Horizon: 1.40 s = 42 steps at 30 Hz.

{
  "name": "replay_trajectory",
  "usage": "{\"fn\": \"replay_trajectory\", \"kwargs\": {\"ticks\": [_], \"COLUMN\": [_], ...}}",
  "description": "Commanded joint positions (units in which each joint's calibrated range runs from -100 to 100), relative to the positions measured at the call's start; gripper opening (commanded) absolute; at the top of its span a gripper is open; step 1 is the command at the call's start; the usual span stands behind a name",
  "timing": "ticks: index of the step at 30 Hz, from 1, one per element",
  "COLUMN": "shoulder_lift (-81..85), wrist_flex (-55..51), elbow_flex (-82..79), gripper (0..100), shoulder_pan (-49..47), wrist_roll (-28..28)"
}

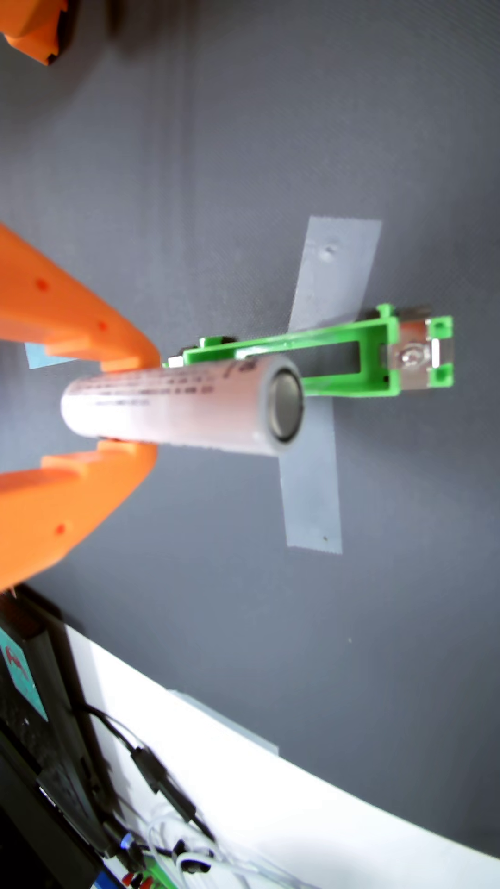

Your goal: Insert Battery

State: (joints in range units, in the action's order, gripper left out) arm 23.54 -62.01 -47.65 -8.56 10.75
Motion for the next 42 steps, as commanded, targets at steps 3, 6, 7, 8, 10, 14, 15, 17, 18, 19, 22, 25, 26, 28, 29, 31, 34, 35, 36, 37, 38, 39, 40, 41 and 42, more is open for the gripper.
{"fn": "replay_trajectory", "kwargs": {"ticks": [3, 6, 7, 8, 10, 14, 15, 17, 18, 19, 22, 25, 26, 28, 29, 31, 34, 35, 36, 37, 38, 39, 40, 41, 42], "shoulder_lift": [-4.33, -7.41, -8.08, -8.5, -8.58, -8.58, -8.58, -8.58, -8.58, -8.58, -8.58, -8.58, -8.5, -8.5, -8.5, -8.5, -8.5, -8.5, -8.5, -8.5, -8.5, -8.5, -8.5, -8.5, -8.5], "wrist_flex": [2.65, 4.68, 5.28, 5.87, 6.29, 6.29, 6.29, 6.29, 6.29, 6.29, 6.29, 6.29, 6.29, 7.05, 7.73, 8.92, 8.92, 8.92, 8.92, 8.92, 8.92, 8.92, 8.92, 8.92, 8.92], "elbow_flex": [0.15, 0.15, 0.15, 0.15, 0.15, 0.15, 0.15, 0.15, 0.15, 0.15, 0.06, -0.39, -0.84, -1.56, -1.92, -2.46, -2.46, -2.46, -2.46, -2.46, -2.46, -2.46, -2.46, -2.46, -2.46], "gripper": [2, 2, 2, 2, 2, 2, 2, 2, 2, 2, 2, 2, 2, 2, 2, 2, 2, 2, 2, 2, 2, 2, 2, 2, 2], "shoulder_pan": [-0.29, -1.12, -2.06, -3.01, -4.07, -3.72, -3.48, -3.24, -3.13, -3.13, -3.01, -3.01, -3.01, -3.01, -2.77, -1.83, -0.65, -0.41, -0.41, -0.41, -0.41, -0.41, -0.41, -0.41, -0.41], "wrist_roll": [0.37, 0.42, 0.42, 0.42, 0.42, 0.47, 0.47, 0.47, 0.47, 0.47, 0.47, 0.42, 0.42, 0.37, 0.27, 0.11, 0.01, 0.01, 0.01, 0.01, 0.01, 0.01, 0.01, 0.01, 0.01]}}
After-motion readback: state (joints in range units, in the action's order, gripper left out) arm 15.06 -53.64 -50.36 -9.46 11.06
